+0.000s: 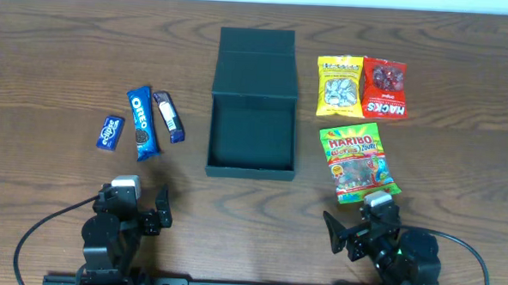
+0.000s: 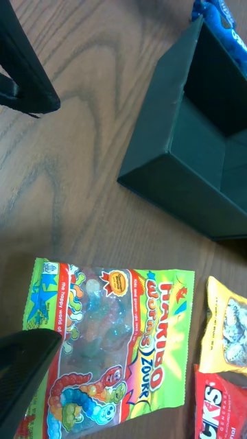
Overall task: Pack container
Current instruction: 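Move the right gripper toward the Haribo Worms bag, then grasp the Haribo Worms bag with the right gripper and lift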
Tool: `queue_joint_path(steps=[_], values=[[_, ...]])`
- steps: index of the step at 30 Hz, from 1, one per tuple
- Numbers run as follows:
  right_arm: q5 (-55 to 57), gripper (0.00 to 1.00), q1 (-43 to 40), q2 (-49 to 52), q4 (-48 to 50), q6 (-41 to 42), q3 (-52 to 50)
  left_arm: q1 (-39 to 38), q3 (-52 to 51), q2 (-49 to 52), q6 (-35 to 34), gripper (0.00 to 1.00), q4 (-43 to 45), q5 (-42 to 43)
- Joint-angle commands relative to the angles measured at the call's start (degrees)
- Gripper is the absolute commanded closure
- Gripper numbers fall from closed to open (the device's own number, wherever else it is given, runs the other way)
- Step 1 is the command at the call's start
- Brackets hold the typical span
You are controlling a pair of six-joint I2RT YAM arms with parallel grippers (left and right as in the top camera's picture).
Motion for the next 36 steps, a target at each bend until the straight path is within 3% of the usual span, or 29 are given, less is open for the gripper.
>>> queue_joint_path(steps=[1, 12, 15, 18, 21, 27, 32, 36], values=[[0.4, 0.01, 0.6, -0.5, 0.0, -1.1, -0.2, -0.2, -0.6, -0.4, -0.4, 0.05, 0.3, 0.9], [0.3, 0.01, 0.6, -0.5, 0.7, 1.4, -0.2, -0.2, -0.6, -0.4, -0.4, 0.05, 0.3, 0.9], [-0.9, 0.01, 0.6, -0.5, 3.1, 14.4, -0.2, -0.2, -0.6, -0.4, -0.4, 0.05, 0.3, 0.9], [-6.9, 0.01, 0.6, -0.5, 4.4, 38.6, -0.2, -0.2, -0.6, -0.4, -0.4, 0.05, 0.3, 0.9], [-8.2, 0.01, 0.6, -0.5, 4.0, 48.8, -0.2, -0.2, -0.6, -0.4, -0.4, 0.05, 0.3, 0.9], [-13.6, 0.01, 0.6, -0.5, 11.4, 50.8, -0.2, -0.2, -0.6, -0.4, -0.4, 0.05, 0.3, 0.9], [-14.3, 0.01, 0.6, 0.4, 25.2, 48.0, -0.1, -0.2, -0.6, -0.4, -0.4, 0.05, 0.3, 0.9], [-12.1, 0.01, 0.5, 6.1, 26.3, 43.1, 2.2, -0.2, -0.6, -0.4, -0.4, 0.05, 0.3, 0.9]])
